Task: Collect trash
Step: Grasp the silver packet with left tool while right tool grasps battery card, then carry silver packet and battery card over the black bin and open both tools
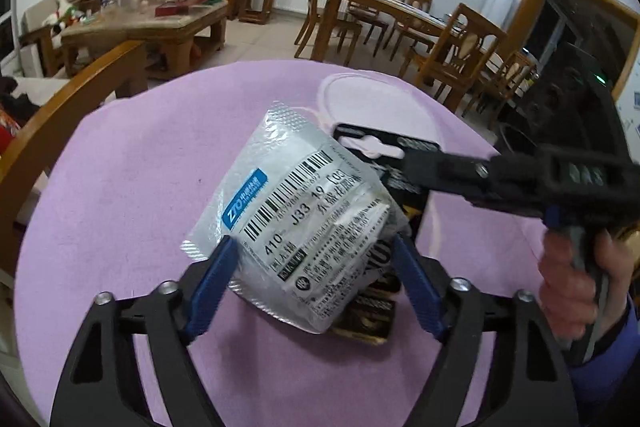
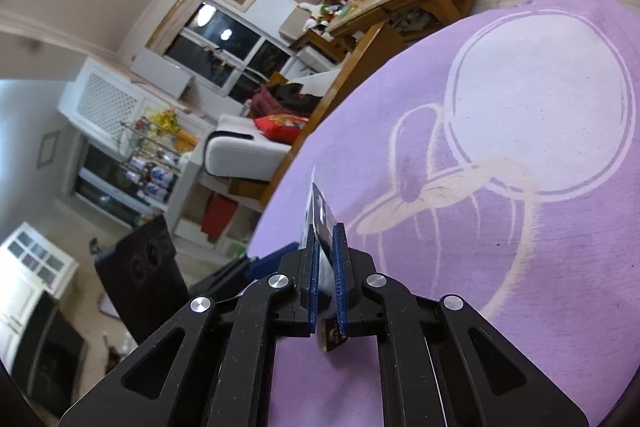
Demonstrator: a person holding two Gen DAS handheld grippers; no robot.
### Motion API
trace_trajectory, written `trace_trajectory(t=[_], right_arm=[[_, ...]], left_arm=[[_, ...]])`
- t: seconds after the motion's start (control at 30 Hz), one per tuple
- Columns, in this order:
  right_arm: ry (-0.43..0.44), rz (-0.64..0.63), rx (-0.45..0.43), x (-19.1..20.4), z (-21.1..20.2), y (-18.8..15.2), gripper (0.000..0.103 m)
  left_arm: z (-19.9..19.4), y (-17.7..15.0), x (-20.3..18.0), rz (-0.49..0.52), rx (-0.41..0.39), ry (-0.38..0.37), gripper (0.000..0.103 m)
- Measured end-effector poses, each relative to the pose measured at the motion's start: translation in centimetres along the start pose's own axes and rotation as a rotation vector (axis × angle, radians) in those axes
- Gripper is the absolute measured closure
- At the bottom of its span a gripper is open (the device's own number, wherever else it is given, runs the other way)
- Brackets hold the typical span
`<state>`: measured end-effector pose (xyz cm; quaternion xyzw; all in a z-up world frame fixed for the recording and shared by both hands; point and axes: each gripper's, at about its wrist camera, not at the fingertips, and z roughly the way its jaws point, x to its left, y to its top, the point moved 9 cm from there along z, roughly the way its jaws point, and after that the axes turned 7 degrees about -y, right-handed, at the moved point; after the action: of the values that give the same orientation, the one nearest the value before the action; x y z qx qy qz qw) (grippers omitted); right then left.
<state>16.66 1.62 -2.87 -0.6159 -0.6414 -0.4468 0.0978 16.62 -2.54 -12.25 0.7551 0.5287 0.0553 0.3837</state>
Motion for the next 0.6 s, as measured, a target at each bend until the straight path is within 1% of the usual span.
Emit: trace_trajectory(t=[0.07,0.1,0.13,0.17,0.2,0.27,0.3,0.33,0.37,0.4,0.43,0.47,0.53,0.6], right_arm=[[-0.031,-0.014,-0.003,0.4,0.8,-0.1,0.096],[-0.058,-0.022,-0.013,0.2,0.6,-0.1,0.097],[-0.080,-0.030,-0.025,0.4,1.0,-0.1,0.099],[-0.080,-0.030,-0.025,0.4,1.0,-0.1,0.101],[-0.096,-0.037,-0.040,0.6,0.8,-0.3,0.101],[-0.110,-0.060,-0.100,1.3,-0.1,-0.1,0.101],[-0.110,-0.060,-0.100,1.3,-0.1,-0.1,0.101],[-0.135,-0.099,-0.158,2.1,-1.6,0.3,0.101],[-0.139,-0.113,-0.180,2.4,-2.4,0.4,0.101],[-0.145,-0.129,-0.202,2.7,-3.3,0.5,0.101],[-0.145,-0.129,-0.202,2.7,-3.3,0.5,0.101],[-0.164,-0.159,-0.248,3.3,-5.1,0.7,0.101],[-0.174,-0.180,-0.280,3.6,-6.5,1.3,0.101],[-0.182,-0.194,-0.305,3.6,-8.1,1.3,0.101]], left_arm=[[0.2,-0.1,0.3,0.003,0.002,0.012,0.033],[0.2,-0.1,0.2,0.014,-0.002,0.025,0.035],[0.1,-0.2,0.0,0.017,-0.007,0.030,0.041],[-0.1,-0.2,0.1,0.020,-0.017,0.048,0.053],[-0.5,-0.2,0.3,0.024,-0.029,0.057,0.055],[-1.1,-0.3,0.8,-0.001,-0.043,0.031,0.060],[-1.4,-0.3,0.9,-0.011,-0.050,0.019,0.061],[-2.0,-0.2,0.9,-0.019,-0.068,-0.002,0.063],[-2.3,-0.2,0.9,-0.017,-0.074,-0.008,0.065],[-2.6,-0.3,1.0,-0.015,-0.077,-0.003,0.066],[-2.8,-0.2,1.1,-0.016,-0.084,0.001,0.068],[-3.0,-0.1,1.1,-0.020,-0.095,0.003,0.071],[-3.6,0.2,1.2,-0.027,-0.121,0.007,0.073],[-4.1,0.5,0.8,-0.023,-0.140,-0.006,0.079]])
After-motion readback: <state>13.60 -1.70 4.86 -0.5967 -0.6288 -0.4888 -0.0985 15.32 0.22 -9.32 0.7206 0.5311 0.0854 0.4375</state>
